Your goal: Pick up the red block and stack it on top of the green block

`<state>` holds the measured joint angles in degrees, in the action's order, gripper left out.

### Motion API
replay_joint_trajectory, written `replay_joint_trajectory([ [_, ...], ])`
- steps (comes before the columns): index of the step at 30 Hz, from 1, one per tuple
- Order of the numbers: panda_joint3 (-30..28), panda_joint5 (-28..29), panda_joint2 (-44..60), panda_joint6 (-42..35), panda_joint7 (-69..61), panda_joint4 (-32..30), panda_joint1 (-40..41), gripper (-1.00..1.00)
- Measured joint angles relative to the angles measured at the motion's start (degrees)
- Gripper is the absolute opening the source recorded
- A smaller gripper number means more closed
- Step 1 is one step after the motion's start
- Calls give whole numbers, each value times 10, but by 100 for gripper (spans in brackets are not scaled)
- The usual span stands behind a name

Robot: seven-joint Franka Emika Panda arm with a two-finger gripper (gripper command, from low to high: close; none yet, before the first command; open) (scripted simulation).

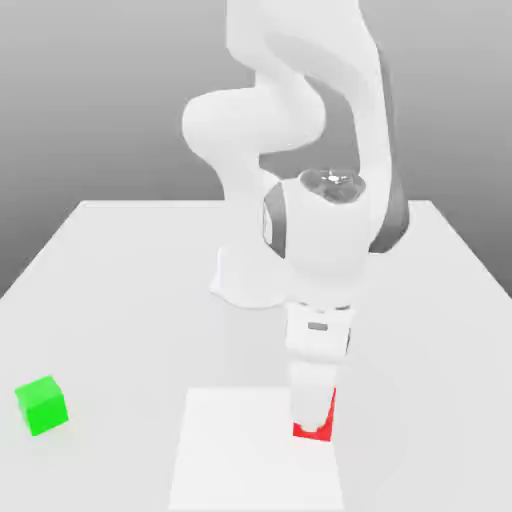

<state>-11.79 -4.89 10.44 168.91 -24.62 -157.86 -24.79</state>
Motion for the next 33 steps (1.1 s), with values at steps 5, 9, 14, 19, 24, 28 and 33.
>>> replay_joint_trajectory([
  [5, 56, -51, 42, 30, -36, 4, 44, -100],
  [9, 56, -50, 42, 29, -36, 4, 44, -100],
  [14, 37, -35, 29, 20, -25, 3, 29, -100],
  [19, -3, 16, -11, -9, 11, -1, 1, -100],
  [24, -18, 50, -49, -39, 36, -6, -6, -100],
  [28, -21, 58, -76, -62, 42, -11, -7, -100],
  [33, -20, 50, -100, -89, 38, -16, -8, -100],
])
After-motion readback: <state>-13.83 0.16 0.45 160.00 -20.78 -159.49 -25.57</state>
